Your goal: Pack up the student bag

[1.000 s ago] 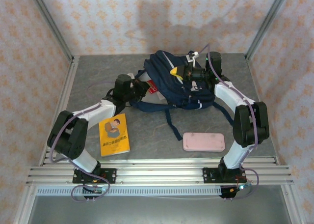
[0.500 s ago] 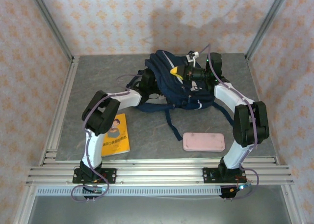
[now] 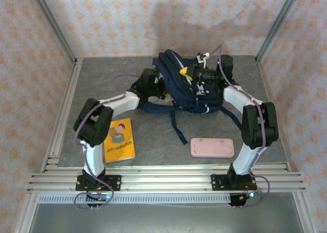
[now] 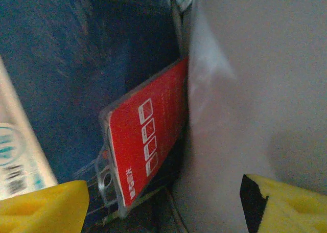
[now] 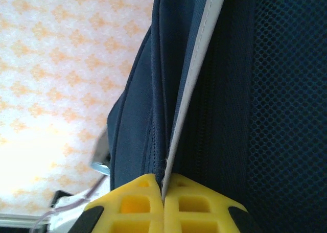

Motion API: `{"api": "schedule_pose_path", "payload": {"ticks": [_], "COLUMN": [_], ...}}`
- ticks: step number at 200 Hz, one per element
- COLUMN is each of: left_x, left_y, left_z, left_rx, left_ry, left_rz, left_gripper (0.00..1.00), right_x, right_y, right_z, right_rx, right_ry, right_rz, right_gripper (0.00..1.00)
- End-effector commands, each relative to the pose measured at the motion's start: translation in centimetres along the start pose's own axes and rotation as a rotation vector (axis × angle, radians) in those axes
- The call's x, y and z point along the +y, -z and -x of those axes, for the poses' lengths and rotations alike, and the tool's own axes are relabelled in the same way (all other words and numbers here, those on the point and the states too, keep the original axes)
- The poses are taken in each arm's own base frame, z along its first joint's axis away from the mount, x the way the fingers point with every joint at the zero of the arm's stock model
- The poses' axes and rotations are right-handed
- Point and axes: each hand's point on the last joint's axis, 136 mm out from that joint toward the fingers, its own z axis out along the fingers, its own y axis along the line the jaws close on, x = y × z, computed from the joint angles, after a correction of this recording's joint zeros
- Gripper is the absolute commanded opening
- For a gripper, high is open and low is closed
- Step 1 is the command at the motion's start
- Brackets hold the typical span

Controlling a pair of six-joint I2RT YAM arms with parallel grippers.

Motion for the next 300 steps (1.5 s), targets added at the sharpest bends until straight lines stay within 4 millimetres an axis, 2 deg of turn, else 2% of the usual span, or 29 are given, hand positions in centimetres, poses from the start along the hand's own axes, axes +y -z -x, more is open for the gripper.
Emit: {"api": "schedule_pose_path", "payload": {"ticks": [1, 26, 53, 79, 120, 134, 146, 167, 195, 218, 239, 266, 273, 282, 300], "left_x": [-0.1, 0.0, 1.6, 2.9, 2.1, 2.1, 2.4, 3.9, 6.2, 7.2, 7.4, 7.7, 7.8, 7.8, 7.7], "left_y": [2.6, 4.0, 6.1, 10.0, 16.9, 18.4, 19.4, 20.7, 21.0, 20.5, 19.9, 17.7, 16.9, 15.9, 14.1], "left_z": [0.9, 0.8, 0.8, 1.2, 1.5, 1.2, 0.7, -0.2, -1.8, -3.7, -6.0, -9.7, -10.8, -12.1, -14.4], "left_rx": [-0.032, -0.038, -0.071, -0.151, -0.263, -0.276, -0.270, -0.250, -0.206, -0.148, -0.089, 0.013, 0.043, 0.079, 0.140], "left_ry": [-0.037, -0.063, -0.055, -0.098, -0.205, -0.227, -0.242, -0.272, -0.284, -0.317, -0.395, -0.482, -0.498, -0.525, -0.574], "left_rz": [0.024, 0.043, 0.132, 0.246, 0.348, 0.364, 0.386, 0.434, 0.464, 0.473, 0.493, 0.499, 0.497, 0.494, 0.496], "left_gripper": [0.79, 0.79, 0.78, 0.78, 0.77, 0.77, 0.77, 0.77, 0.78, 0.77, 0.77, 0.77, 0.77, 0.76, 0.76], "right_x": [1.6, 0.1, -1.9, -4.1, -6.7, -7.0, -6.6, -5.0, -2.7, -0.8, -0.4, -2.3, -3.7, -4.3, -7.7], "right_y": [1.7, 2.1, 2.0, 1.8, 2.5, 3.0, 3.3, 4.0, 5.2, 6.3, 7.2, 10.4, 11.9, 14.2, 18.4], "right_z": [0.7, 0.9, 1.1, 1.4, 2.5, 2.5, 2.3, 1.5, 0.5, -1.1, -4.2, -8.4, -9.4, -10.8, -14.6], "right_rx": [-0.071, -0.088, -0.140, -0.203, -0.293, -0.307, -0.316, -0.327, -0.363, -0.384, -0.370, -0.422, -0.448, -0.503, -0.587], "right_ry": [0.230, 0.215, 0.204, 0.216, 0.200, 0.209, 0.269, 0.401, 0.471, 0.479, 0.458, 0.320, 0.258, 0.196, 0.031], "right_rz": [-0.177, -0.283, -0.413, -0.579, -0.848, -0.926, -0.995, -1.120, -1.167, -1.138, -1.104, -1.124, -1.182, -1.227, -1.346], "right_gripper": [0.00, 0.00, 0.00, 0.00, 0.00, 0.17, 0.31, 0.45, 0.59, 0.60, 0.60, 0.58, 0.57, 0.57, 0.56]}}
